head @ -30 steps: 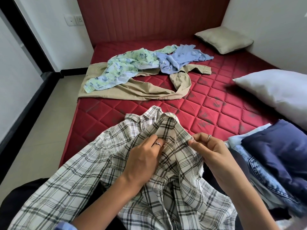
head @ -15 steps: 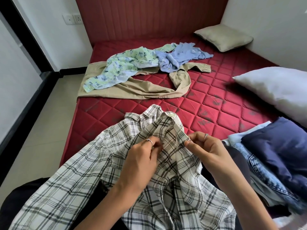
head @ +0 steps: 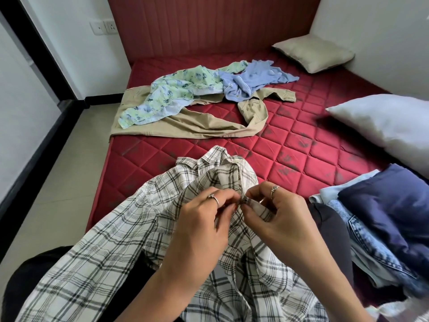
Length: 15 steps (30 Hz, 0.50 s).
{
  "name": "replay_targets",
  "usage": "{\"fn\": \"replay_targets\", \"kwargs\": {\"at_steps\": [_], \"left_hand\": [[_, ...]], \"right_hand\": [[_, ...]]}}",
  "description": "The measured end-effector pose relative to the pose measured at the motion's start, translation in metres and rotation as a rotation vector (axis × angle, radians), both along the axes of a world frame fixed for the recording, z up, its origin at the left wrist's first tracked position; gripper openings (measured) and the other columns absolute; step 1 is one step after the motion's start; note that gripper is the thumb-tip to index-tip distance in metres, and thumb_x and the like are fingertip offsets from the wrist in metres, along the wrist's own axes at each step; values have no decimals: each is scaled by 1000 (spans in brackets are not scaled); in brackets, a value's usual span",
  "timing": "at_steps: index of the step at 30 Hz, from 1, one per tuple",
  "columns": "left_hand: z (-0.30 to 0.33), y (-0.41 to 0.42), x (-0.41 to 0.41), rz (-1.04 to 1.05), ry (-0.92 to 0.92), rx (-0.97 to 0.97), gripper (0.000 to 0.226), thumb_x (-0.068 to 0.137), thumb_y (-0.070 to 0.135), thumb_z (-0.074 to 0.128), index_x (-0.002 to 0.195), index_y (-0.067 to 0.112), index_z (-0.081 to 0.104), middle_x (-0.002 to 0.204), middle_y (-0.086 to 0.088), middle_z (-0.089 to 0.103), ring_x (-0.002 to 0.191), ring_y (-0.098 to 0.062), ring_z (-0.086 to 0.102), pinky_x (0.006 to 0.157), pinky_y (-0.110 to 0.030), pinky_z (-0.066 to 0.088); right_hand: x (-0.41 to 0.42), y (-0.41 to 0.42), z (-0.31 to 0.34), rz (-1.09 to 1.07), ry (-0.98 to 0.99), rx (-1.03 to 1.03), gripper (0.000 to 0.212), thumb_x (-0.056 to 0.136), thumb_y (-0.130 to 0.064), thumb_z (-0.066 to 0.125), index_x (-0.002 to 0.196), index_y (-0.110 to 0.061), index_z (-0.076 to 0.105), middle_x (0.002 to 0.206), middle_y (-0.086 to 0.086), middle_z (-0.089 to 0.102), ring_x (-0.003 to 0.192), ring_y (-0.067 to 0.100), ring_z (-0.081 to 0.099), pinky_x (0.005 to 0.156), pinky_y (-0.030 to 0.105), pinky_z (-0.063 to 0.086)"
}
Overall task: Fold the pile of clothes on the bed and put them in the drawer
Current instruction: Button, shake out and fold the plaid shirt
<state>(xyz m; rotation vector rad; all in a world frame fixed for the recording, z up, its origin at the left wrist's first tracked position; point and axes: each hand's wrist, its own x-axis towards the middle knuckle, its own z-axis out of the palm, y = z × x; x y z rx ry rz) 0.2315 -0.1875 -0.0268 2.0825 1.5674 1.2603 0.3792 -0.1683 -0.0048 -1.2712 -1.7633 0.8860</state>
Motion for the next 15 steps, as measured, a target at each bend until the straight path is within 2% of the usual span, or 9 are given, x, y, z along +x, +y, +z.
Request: {"fn": "replay_targets", "kwargs": {"at_steps": [5,9,12,15], "left_hand": [[1,-3,3,21,-36,34,19,84,3,68,102,9,70,92,5,65,81,-1,62,76,-3,46],[-1,-4,4,26,-52,69,18,85,6,66,102,11,69,89,8,65,83,1,61,75,-8,49],[-1,-6,5,58,-142,16,27,83,6,69,106,18,66,85,16,65,83,3,64,72,-7,50],[-3,-7,6,72,-211,-14,24,81,6,71,100,20,68,85,20,67,80,6,66,69,-7,51]], "right_hand": [[-1,0,-4,-48,-71,49,18,81,-11,73,78,-27,66,64,-14,61,58,-1,57,52,7,39],[-1,0,-7,-60,-30,8,21,80,-10,73,73,-28,65,59,-14,60,52,-1,54,50,7,38],[-1,0,-10,-53,2,-35,14,81,-11,73,77,-24,68,62,-5,65,50,-1,51,49,14,43],[0,0,-11,-57,21,-44,11,81,-13,73,80,-23,69,67,-2,68,52,-1,54,51,18,47]]}}
